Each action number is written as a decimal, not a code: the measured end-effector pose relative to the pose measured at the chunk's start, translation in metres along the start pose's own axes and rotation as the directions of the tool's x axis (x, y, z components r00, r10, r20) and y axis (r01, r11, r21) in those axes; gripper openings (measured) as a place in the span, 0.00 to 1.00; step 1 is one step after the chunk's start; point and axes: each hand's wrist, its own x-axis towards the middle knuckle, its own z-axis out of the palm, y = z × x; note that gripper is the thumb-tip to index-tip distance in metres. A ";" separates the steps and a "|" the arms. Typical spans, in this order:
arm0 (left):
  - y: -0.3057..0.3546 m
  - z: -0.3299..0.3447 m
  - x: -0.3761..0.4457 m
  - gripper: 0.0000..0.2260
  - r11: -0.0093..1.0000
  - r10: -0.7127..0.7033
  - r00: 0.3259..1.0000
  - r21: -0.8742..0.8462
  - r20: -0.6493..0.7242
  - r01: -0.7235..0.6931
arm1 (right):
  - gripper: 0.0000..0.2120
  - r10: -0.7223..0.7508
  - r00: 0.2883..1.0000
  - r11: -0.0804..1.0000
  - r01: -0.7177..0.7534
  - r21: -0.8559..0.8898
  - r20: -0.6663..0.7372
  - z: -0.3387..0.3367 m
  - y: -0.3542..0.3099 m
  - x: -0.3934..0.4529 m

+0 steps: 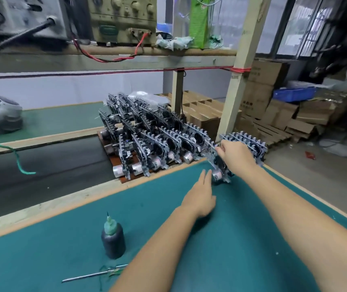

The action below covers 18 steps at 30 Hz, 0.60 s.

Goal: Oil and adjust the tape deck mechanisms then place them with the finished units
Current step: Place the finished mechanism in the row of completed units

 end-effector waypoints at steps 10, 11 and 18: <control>-0.011 0.029 0.041 0.28 0.954 0.113 0.977 0.295 -0.178 -0.056 | 0.12 0.066 0.997 0.997 -0.067 -0.035 -0.039 0.023 0.017 0.030; -0.013 0.031 0.042 0.28 0.947 0.119 0.973 0.316 -0.196 -0.052 | 0.12 0.057 0.997 0.997 -0.059 -0.049 -0.047 0.024 0.017 0.032; -0.014 0.032 0.043 0.29 0.969 0.122 0.970 0.238 -0.212 -0.070 | 0.15 -0.014 1.000 0.980 0.009 -0.198 -0.026 0.018 0.022 0.032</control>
